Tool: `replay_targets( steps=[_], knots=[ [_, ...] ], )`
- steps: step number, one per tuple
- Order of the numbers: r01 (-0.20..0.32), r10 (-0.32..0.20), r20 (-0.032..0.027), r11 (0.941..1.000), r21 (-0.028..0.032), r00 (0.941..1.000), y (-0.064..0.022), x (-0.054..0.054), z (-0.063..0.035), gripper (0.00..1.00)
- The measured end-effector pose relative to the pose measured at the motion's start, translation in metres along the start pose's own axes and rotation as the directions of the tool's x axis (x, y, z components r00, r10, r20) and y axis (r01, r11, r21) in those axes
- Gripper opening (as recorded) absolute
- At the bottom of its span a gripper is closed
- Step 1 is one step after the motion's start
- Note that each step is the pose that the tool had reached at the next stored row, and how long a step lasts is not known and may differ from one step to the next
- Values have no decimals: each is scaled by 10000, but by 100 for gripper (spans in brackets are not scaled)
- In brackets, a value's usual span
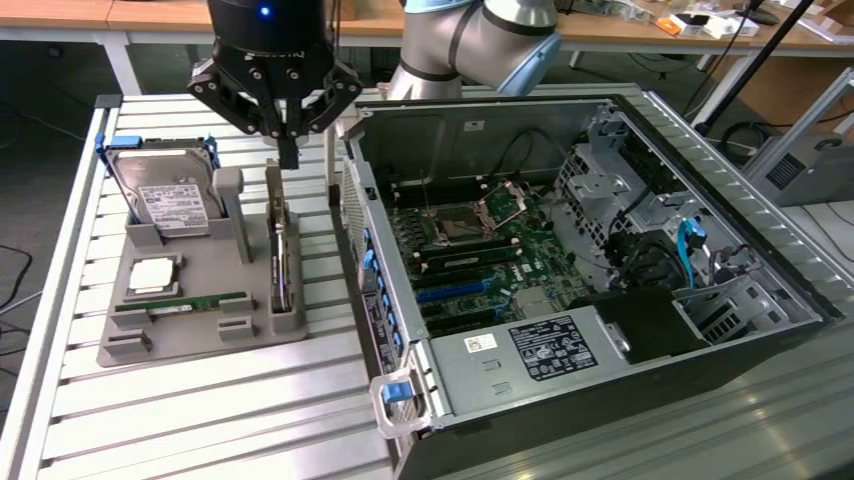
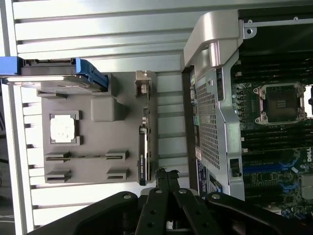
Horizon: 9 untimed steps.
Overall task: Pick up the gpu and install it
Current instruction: 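Reach for the gpu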
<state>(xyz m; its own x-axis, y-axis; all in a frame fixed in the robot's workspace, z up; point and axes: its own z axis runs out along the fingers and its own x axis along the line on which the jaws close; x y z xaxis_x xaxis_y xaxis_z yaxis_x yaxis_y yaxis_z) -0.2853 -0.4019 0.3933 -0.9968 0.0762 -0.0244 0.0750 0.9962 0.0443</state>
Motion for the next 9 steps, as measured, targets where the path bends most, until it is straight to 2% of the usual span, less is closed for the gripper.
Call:
replay_targets(
  steps=[9],
  knots=[
    [-1,1,1,10000,-1,10000,-3,26,0,11]
  ],
)
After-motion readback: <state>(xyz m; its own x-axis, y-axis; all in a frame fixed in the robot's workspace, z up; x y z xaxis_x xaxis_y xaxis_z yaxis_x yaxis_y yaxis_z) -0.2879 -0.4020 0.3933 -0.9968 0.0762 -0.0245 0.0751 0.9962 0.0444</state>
